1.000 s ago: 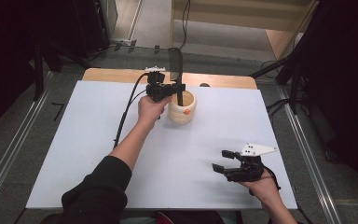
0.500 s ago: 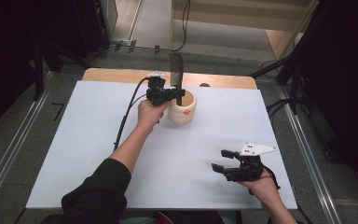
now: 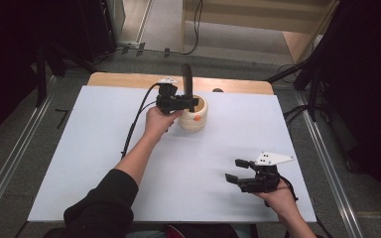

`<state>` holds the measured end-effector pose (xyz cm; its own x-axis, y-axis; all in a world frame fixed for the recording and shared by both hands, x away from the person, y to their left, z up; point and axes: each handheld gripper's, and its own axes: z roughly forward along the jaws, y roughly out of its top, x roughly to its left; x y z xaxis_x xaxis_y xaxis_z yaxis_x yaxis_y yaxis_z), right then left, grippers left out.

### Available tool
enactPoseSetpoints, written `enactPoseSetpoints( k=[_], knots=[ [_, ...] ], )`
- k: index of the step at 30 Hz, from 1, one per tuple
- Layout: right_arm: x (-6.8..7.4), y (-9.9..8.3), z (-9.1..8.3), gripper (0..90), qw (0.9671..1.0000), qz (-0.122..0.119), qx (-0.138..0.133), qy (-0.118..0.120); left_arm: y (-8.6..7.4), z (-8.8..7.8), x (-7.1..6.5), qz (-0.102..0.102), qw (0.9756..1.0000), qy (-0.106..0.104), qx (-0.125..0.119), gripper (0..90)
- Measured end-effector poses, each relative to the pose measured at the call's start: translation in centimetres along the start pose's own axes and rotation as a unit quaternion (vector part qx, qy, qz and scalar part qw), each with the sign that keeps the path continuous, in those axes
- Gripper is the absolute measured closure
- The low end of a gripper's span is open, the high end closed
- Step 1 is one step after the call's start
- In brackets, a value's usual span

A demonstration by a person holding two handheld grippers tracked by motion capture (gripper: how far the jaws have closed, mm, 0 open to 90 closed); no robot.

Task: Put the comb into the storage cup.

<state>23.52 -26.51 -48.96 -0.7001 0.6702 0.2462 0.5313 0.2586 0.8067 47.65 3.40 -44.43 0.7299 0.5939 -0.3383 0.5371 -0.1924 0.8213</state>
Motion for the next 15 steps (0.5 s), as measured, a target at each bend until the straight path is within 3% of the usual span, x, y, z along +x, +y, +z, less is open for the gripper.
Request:
enactPoseSetpoints(
  k=[2,6,15],
  knots=[
    [0.1,0.0,0.0,25.8,1.0,0.001,0.003,0.0,0.1,-0.2,0.0,-0.002,1.0,0.005,0.004,33.0],
    [0.2,0.0,0.0,25.8,1.0,0.0,0.002,0.002,0.4,-0.8,0.2,-0.014,0.9998,-0.01,-0.004,32.6],
    [0.1,0.1,0.1,25.8,1.0,-0.001,0.002,0.001,0.7,-1.7,0.1,-0.012,0.9999,-0.007,-0.006,32.3]
  ],
)
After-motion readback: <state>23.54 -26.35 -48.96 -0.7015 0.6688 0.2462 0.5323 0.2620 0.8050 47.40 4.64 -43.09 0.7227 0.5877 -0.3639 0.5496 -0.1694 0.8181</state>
